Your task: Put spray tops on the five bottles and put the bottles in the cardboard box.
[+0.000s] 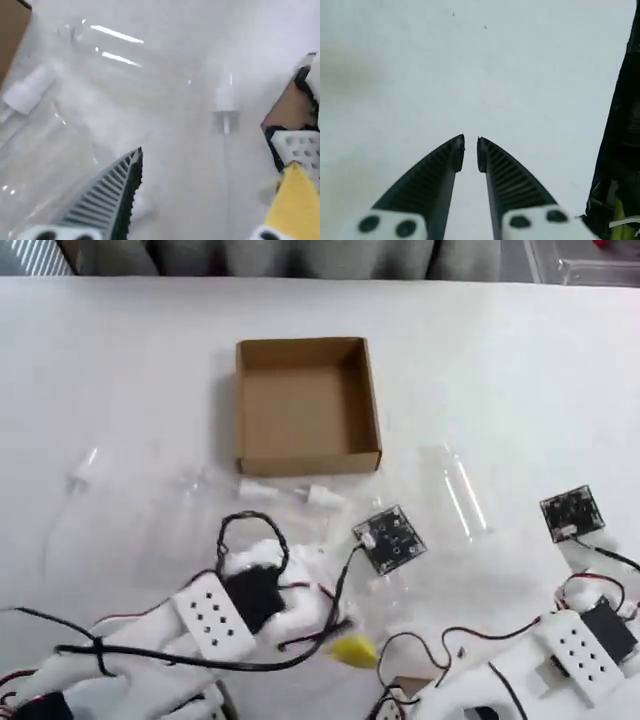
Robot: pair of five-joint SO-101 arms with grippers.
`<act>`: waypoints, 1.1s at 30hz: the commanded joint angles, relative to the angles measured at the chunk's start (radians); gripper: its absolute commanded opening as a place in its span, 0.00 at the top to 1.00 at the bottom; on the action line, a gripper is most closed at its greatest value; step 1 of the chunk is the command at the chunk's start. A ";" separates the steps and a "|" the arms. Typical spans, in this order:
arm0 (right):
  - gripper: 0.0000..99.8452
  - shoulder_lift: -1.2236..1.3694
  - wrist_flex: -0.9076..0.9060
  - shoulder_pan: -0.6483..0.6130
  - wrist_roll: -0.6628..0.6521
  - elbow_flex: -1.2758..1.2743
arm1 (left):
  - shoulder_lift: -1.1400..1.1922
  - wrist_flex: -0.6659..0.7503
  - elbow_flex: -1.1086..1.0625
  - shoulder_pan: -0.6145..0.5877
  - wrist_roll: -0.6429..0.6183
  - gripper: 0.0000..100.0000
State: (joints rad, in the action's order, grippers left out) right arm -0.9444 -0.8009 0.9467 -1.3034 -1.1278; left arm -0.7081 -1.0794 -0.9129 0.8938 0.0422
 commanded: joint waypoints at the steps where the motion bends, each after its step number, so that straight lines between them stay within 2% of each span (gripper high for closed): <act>1: 0.98 -0.001 0.025 0.015 -0.018 0.005 | 0.018 0.137 0.002 0.028 -0.023 0.64; 7: 0.98 -0.001 0.021 0.012 -0.012 0.005 | 0.364 0.224 0.127 0.047 -0.029 0.64; 11: 0.98 -0.001 0.021 0.012 -0.012 0.003 | 0.582 0.230 0.258 0.042 -0.130 0.64; 13: 0.98 -0.001 0.021 0.013 -0.012 0.003 | 0.654 0.230 0.287 0.048 -0.130 0.64; 23: 0.98 -0.002 0.028 0.004 -0.018 -0.031 | 0.680 0.235 0.313 0.113 -0.132 0.64; 30: 0.98 -0.007 0.028 0.004 -0.018 -0.028 | 0.771 0.313 0.364 0.113 -0.144 0.64; 33: 0.98 -0.007 0.028 0.004 -0.020 -0.028 | 0.845 0.305 0.417 0.114 -0.196 0.64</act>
State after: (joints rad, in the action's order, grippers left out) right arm -0.9429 -0.7933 0.9528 -1.3126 -1.1707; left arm 0.0852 -0.7940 -0.5984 0.9920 -0.0959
